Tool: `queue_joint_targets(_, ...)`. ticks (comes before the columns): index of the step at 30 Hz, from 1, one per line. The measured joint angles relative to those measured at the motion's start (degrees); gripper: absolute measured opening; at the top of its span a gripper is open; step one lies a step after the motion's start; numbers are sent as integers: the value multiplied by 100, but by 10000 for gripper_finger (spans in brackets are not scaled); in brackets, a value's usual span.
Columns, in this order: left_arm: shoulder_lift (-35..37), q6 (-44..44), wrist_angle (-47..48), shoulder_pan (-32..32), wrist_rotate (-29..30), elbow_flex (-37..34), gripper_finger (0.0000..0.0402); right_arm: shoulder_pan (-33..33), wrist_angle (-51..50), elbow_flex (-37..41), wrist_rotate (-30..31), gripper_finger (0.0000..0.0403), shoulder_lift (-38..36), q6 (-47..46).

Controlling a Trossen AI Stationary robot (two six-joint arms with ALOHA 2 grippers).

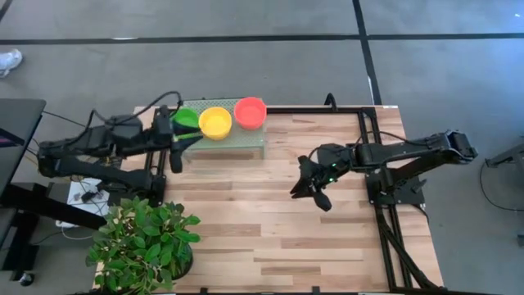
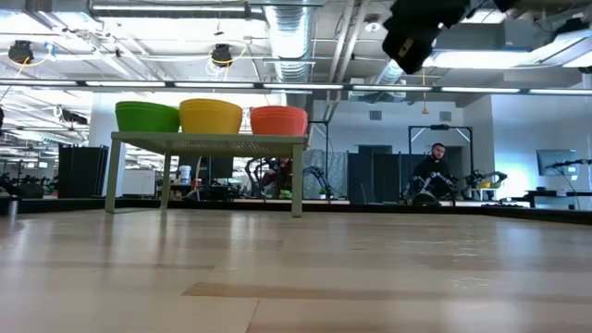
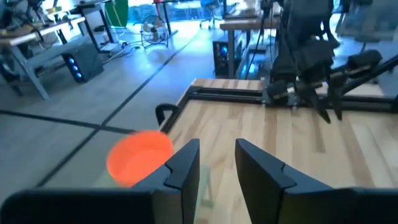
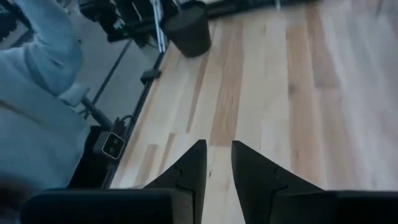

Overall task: Pick & Place Mini bowls
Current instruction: Return to Home Position

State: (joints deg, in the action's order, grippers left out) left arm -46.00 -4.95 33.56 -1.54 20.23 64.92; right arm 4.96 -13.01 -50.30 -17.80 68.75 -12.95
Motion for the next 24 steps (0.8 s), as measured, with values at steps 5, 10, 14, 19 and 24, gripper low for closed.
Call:
queue_joint_targets(5,950,247,-1154,0,-8,-1590,104,-227,-388,-22,-23,70,-610,661)
queue_joint_targets(10,1515,249,-1763,0,-9,-2641,104,-595,-843,349,241,70,-1783,1291)
queue_joint_targets(14,1943,241,-2461,0,-37,-3461,104,-1042,-220,1377,751,70,-2916,1396)
queue_joint_targets(19,2684,247,-2681,0,-58,-4132,104,-1797,-144,2209,648,70,-4386,1144)
queue_joint_targets(24,3574,243,-2889,2,-587,-4598,104,-2140,-336,2760,371,70,-5652,968)
